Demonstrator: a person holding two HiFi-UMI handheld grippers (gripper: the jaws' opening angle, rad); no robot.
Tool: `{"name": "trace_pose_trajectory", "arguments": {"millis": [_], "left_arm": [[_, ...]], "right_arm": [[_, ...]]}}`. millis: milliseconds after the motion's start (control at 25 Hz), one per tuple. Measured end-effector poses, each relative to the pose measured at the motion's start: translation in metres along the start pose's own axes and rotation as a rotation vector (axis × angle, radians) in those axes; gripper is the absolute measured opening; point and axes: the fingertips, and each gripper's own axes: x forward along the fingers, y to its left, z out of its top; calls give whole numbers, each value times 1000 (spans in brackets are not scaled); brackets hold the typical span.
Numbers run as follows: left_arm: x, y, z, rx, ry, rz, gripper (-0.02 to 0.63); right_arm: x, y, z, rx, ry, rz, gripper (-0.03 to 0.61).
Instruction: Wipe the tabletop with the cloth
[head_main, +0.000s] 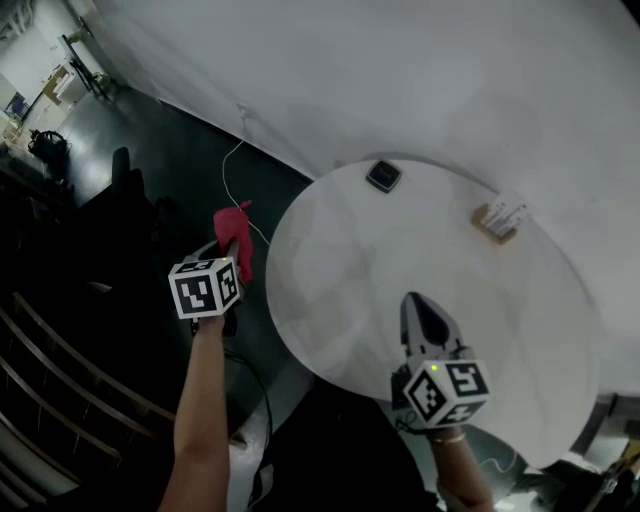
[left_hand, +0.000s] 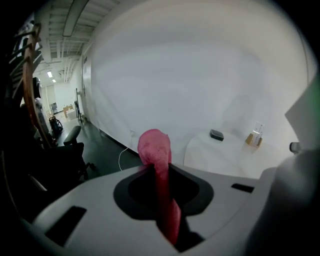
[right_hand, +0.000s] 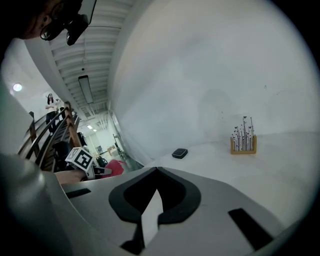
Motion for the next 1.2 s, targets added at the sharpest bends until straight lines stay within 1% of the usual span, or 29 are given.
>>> {"name": "trace_pose_trajectory", "arguments": {"millis": [240, 440, 680, 840, 1040, 1200], "left_arm": [[-44, -14, 17, -34, -148, -7, 55], [-72, -38, 31, 12, -256, -15, 55], [-112, -72, 41, 24, -360, -57, 55], [-131, -89, 44, 50, -415, -80, 55], [-150, -105, 41, 81, -464, -107, 55], [-161, -118, 37, 102, -491, -106, 55]], "right_arm": [[-7, 11, 9, -27, -30, 31, 2], [-12, 15, 21, -47, -66, 47, 2], [-34, 16, 34, -62, -102, 50, 2], [-40, 20, 40, -72, -122, 56, 2], [-42, 27, 44, -90, -142, 68, 2], [-46, 26, 50, -100, -165, 79, 2]]}}
